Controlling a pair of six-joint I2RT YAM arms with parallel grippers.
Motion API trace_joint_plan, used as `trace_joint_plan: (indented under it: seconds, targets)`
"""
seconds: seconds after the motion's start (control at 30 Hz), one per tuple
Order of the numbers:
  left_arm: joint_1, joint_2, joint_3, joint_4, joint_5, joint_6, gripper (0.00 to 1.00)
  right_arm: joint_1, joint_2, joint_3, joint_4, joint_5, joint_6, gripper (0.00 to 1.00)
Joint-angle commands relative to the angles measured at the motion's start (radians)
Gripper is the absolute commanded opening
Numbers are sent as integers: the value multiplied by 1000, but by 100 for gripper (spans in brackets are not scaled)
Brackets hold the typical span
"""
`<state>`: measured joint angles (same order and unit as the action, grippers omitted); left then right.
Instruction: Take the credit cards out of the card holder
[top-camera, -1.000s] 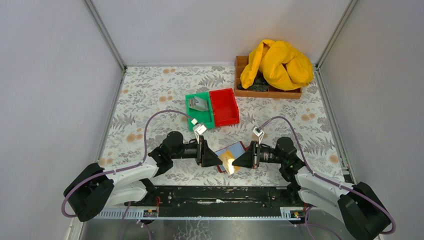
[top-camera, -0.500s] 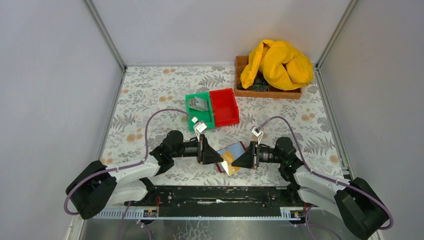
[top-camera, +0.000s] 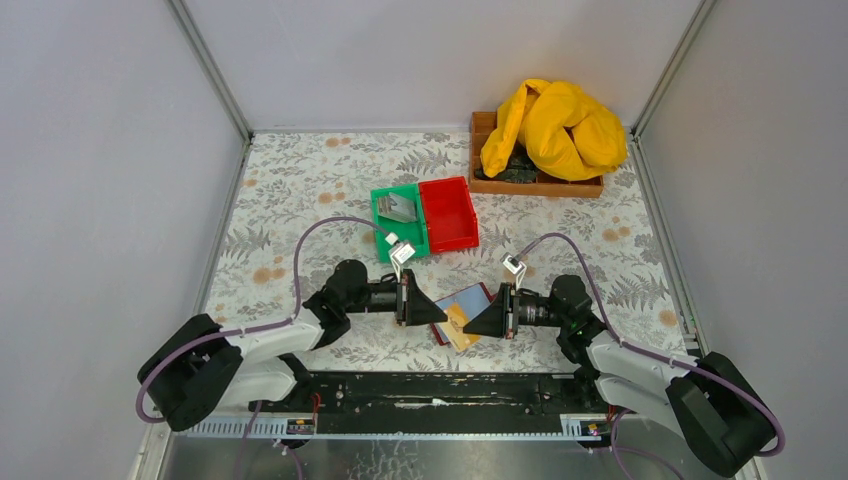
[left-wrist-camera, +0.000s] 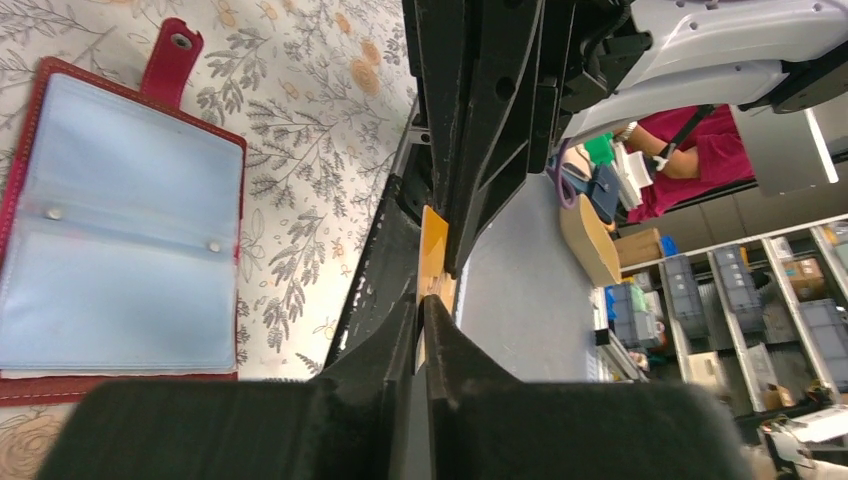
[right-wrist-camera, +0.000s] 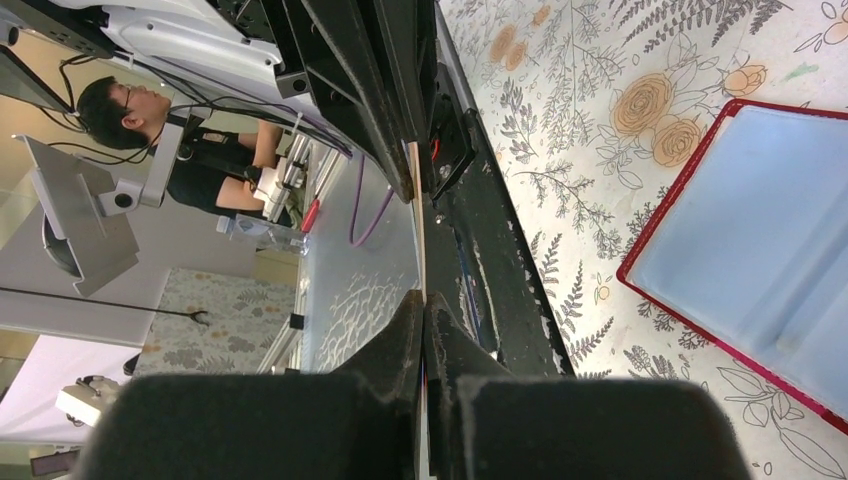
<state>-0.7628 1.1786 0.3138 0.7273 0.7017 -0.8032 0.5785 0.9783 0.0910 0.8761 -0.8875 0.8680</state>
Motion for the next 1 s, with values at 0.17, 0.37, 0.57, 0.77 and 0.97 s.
trace_joint_plan:
  seconds: [0.17,0.37,0.57,0.77,0.97]
  targets:
    - [6,53,-2,188,95,-51,0,-3,-4,6,55,-7,-10,5]
    - [11,-16,35,-36,-72,39,0,-4,-127,9,-148,146,-106,57]
    - [62,-155,57,-254,-378,61,0,-5,-431,59,-652,535,-289,63]
    - [113,-173,191,-474,-706,65,0,-4,-513,72,-777,624,-339,63]
    - [230,-18,359,-491,-714,140,0,-4,-476,40,-752,609,-336,62]
